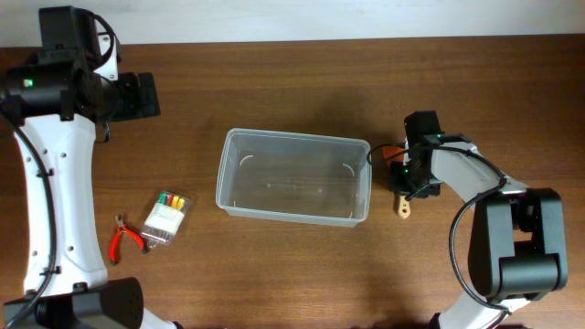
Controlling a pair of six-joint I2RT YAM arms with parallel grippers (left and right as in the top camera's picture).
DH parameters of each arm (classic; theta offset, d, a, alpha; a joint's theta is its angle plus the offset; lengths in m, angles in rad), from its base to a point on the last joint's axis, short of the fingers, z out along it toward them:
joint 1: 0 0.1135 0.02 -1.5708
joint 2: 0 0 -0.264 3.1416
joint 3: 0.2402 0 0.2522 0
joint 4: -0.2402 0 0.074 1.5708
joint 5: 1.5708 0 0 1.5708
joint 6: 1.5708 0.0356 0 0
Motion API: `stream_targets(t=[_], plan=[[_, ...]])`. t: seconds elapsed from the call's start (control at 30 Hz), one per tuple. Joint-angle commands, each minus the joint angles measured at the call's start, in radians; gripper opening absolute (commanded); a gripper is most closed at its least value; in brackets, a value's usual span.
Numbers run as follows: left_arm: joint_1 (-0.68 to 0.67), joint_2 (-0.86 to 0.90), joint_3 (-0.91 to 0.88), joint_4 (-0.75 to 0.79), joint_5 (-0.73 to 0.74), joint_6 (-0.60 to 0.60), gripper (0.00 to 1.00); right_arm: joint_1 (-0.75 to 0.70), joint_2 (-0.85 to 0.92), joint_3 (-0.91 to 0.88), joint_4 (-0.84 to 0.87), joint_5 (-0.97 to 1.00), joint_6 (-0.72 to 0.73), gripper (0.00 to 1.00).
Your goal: Pack container
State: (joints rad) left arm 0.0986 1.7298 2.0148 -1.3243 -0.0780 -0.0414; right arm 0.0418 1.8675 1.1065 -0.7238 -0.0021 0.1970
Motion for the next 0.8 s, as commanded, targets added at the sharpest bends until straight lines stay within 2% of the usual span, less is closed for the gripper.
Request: stream_targets(t=[0.0,0.13,0.43,0.53,0.77], plan=[[0.002,0.007,-0.004,0.000,0.011,0.001,0.99,-0.002,0.074,-0.042,-0.001,-0.017,-0.002,0.18],[0.002,0.007,-0.004,0.000,0.011,0.001,0.99,-0.002,0.074,-0.042,-0.001,-0.017,-0.002,0.13],[0.002,0.007,-0.004,0.000,0.011,0.001,0.99,-0.002,0.074,-0.042,-0.001,-0.017,-0.002,0.10],[0.002,0.007,-0.004,0.000,0.011,0.001,0.99,-0.002,0.074,-0.042,-0.001,-0.017,-0.002,0.04],[0.002,0.007,-0.004,0.000,0.011,0.001,0.99,-0.002,0.074,-0.042,-0.001,-0.017,-0.002,0.04]])
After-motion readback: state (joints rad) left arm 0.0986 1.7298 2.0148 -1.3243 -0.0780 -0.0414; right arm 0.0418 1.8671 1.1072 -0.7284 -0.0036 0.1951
